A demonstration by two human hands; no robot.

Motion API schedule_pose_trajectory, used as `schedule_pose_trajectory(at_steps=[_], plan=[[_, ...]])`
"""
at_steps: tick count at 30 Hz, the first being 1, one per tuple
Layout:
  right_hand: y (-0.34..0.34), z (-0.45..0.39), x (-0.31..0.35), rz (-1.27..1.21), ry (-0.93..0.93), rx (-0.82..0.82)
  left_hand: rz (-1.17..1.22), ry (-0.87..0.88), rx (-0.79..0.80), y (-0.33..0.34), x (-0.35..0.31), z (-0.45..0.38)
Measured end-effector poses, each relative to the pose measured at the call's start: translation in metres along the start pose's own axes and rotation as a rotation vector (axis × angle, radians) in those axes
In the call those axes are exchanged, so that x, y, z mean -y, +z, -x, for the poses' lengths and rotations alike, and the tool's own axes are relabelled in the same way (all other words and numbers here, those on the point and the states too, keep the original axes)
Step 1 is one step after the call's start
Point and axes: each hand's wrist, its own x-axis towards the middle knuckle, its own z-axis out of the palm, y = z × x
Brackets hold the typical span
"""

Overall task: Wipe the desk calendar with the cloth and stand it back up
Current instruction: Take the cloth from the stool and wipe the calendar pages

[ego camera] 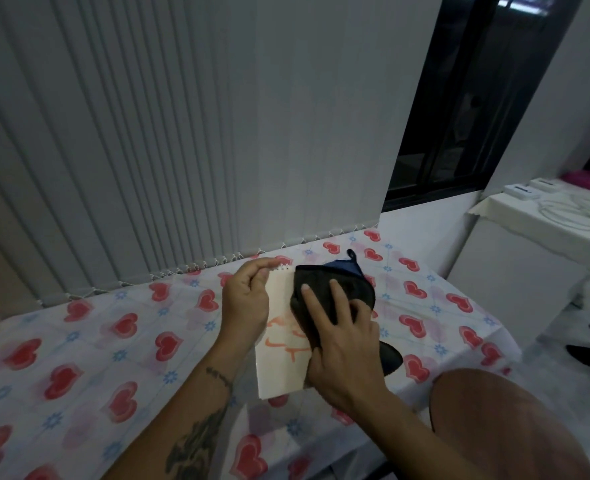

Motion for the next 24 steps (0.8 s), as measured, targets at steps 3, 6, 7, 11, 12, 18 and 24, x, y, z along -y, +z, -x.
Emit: schedule_pose_trajectory(at_steps=[3, 6, 7, 11, 12, 18, 24], plan=[[-0.001, 0.012, -0.001, 0.056, -0.119, 0.015, 0.032, -0.039, -0.053, -0.005, 0.002, -0.004], [-0.002, 0.019, -0.003, 0.068, -0.2, 0.0, 0.05, -0.072, -0.077, -0.008, 0.007, -0.004], [-0.002, 0.018, -0.002, 0.062, -0.21, -0.015, 0.059, -0.083, -0.071, -0.007, 0.009, -0.003], [-0.007, -0.008, -0.001, 0.017, -0.208, -0.026, 0.13, -0.113, -0.046, -0.003, 0.008, -0.006], [-0.009, -0.016, -0.004, 0.0, -0.194, -0.004, 0.127, -0.109, -0.039, -0.002, 0.006, -0.007], [-0.021, -0.029, -0.036, -0.035, -0.014, 0.068, 0.121, -0.101, -0.089, -0.008, 0.003, -0.007], [-0.018, 0.001, -0.013, -0.067, -0.092, 0.058, 0.198, -0.121, -0.054, 0.002, -0.006, -0.003]])
